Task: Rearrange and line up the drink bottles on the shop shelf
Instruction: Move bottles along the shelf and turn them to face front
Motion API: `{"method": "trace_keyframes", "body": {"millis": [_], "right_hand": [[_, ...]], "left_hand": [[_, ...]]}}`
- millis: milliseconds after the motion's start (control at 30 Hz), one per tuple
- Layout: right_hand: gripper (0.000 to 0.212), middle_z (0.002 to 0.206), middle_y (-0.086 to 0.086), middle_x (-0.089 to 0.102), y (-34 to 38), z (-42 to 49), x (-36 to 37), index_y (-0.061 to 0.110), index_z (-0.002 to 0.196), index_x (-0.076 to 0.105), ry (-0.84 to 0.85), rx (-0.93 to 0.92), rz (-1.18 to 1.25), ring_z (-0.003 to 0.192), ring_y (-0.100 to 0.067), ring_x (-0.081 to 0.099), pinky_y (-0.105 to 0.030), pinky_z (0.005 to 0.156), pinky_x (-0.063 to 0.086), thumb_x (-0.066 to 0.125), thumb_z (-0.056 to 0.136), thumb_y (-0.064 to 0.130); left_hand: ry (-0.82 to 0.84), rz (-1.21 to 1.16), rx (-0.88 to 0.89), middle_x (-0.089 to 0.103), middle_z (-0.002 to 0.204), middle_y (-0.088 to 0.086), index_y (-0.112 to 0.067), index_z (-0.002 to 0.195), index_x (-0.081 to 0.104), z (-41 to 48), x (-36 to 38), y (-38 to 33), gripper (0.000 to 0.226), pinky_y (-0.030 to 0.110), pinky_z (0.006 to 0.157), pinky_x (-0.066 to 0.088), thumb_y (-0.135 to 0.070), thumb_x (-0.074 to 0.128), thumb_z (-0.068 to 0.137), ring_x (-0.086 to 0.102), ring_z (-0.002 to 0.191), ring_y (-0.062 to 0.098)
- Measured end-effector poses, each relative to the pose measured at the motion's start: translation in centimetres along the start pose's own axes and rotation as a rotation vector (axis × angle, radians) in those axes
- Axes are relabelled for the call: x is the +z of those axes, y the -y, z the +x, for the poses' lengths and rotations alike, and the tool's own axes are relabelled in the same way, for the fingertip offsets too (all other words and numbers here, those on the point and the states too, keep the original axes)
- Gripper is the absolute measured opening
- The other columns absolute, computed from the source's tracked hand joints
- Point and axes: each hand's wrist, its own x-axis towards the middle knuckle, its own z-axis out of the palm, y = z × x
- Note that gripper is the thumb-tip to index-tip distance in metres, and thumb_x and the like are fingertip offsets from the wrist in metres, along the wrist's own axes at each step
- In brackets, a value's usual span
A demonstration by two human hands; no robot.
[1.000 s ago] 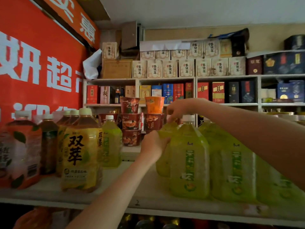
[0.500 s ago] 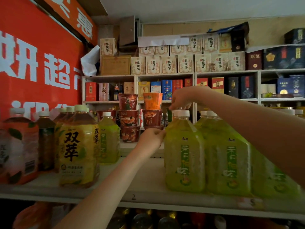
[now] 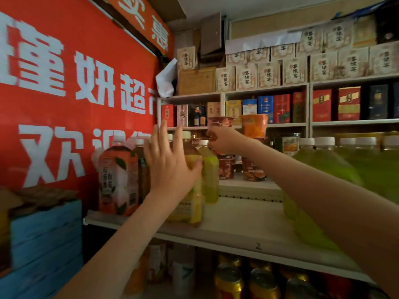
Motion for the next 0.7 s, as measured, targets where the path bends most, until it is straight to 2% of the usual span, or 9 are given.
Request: {"method": "trace_keyframes", "body": {"millis": [67,167,267,333,367,433,533,567,700], "right_hand": [[0.049,0.135,-0.016,0.049,-0.3,1.6,2.2,0.009,0.140,0.037,0.000,0.035,0.039,0.121,-0.029,0.049,-0.034,0.092,0.044,0.049,0.094,0.020],[0.060,0.146,-0.019,0.034,-0.7,4.2,4.6,0.012,0.147,0.023,0.024,0.140,0.115,0.132,-0.035,0.036,-0.041,0.104,0.035,0.049,0.095,0.026],[0.055,0.143,-0.016,0.039,-1.3,6.3,6.2,0.010,0.143,0.031,0.042,0.175,0.132,0.129,-0.032,0.040,-0.040,0.106,0.033,0.048,0.095,0.030],[0.046,0.129,-0.013,0.051,-1.7,6.9,6.8,0.011,0.137,0.039,0.026,0.151,0.043,0.110,-0.026,0.055,-0.035,0.092,0.046,0.050,0.095,0.026],[0.045,0.114,-0.011,0.057,-1.8,7.2,7.1,0.011,0.135,0.038,-0.013,0.142,0.029,0.093,-0.019,0.060,-0.031,0.075,0.052,0.053,0.093,0.023],[0.051,0.091,-0.006,0.060,-1.9,7.6,7.3,0.013,0.134,0.032,-0.076,0.152,0.115,0.070,-0.010,0.058,-0.020,0.052,0.045,0.057,0.090,0.021],[0.055,0.081,-0.003,0.058,-1.8,7.9,7.7,0.010,0.137,0.028,-0.104,0.149,0.106,0.061,-0.008,0.055,-0.016,0.043,0.040,0.056,0.090,0.017],[0.053,0.080,-0.003,0.058,-1.9,8.0,8.0,0.009,0.137,0.029,-0.091,0.147,0.107,0.061,-0.009,0.057,-0.015,0.043,0.043,0.054,0.092,0.017],[0.046,0.112,-0.012,0.061,-1.6,7.7,7.7,0.011,0.131,0.040,-0.036,0.169,0.142,0.086,-0.019,0.059,-0.025,0.067,0.049,0.056,0.092,0.027]], "left_hand": [[0.112,-0.047,-0.039,0.007,0.157,0.013,-0.019,0.150,0.010,0.5,0.7,1.3,0.094,0.049,0.114,0.005,-0.064,0.053,0.080,0.006,0.143,0.031],[0.269,-0.373,-0.120,0.019,0.154,0.005,-0.023,0.150,0.010,0.8,2.2,1.9,0.091,0.042,0.114,0.024,-0.060,0.055,0.081,0.017,0.140,0.023],[0.320,-0.528,-0.172,0.017,0.154,0.000,-0.021,0.149,0.012,0.5,3.4,2.3,0.086,0.037,0.113,0.025,-0.055,0.056,0.084,0.015,0.141,0.017],[0.329,-0.539,-0.166,0.016,0.154,-0.002,-0.020,0.149,0.011,0.7,3.5,2.3,0.087,0.037,0.113,0.025,-0.056,0.056,0.084,0.015,0.141,0.016],[0.335,-0.545,-0.162,0.016,0.153,-0.001,-0.019,0.149,0.011,0.8,3.5,2.3,0.087,0.037,0.113,0.025,-0.056,0.056,0.084,0.015,0.140,0.016],[0.342,-0.544,-0.160,0.016,0.153,-0.001,-0.018,0.149,0.011,0.9,3.4,2.3,0.088,0.037,0.113,0.026,-0.056,0.056,0.084,0.015,0.141,0.016],[0.327,-0.544,-0.162,0.015,0.153,0.000,-0.017,0.149,0.009,0.5,3.3,2.3,0.088,0.037,0.114,0.025,-0.054,0.056,0.085,0.014,0.140,0.016],[0.325,-0.547,-0.159,0.014,0.152,-0.001,-0.018,0.149,0.008,0.2,3.3,2.4,0.088,0.037,0.114,0.025,-0.054,0.056,0.085,0.013,0.140,0.015],[0.321,-0.548,-0.142,0.012,0.152,-0.005,-0.022,0.149,0.005,0.1,3.4,2.8,0.087,0.031,0.110,0.021,-0.056,0.053,0.085,0.011,0.139,0.013]]}}
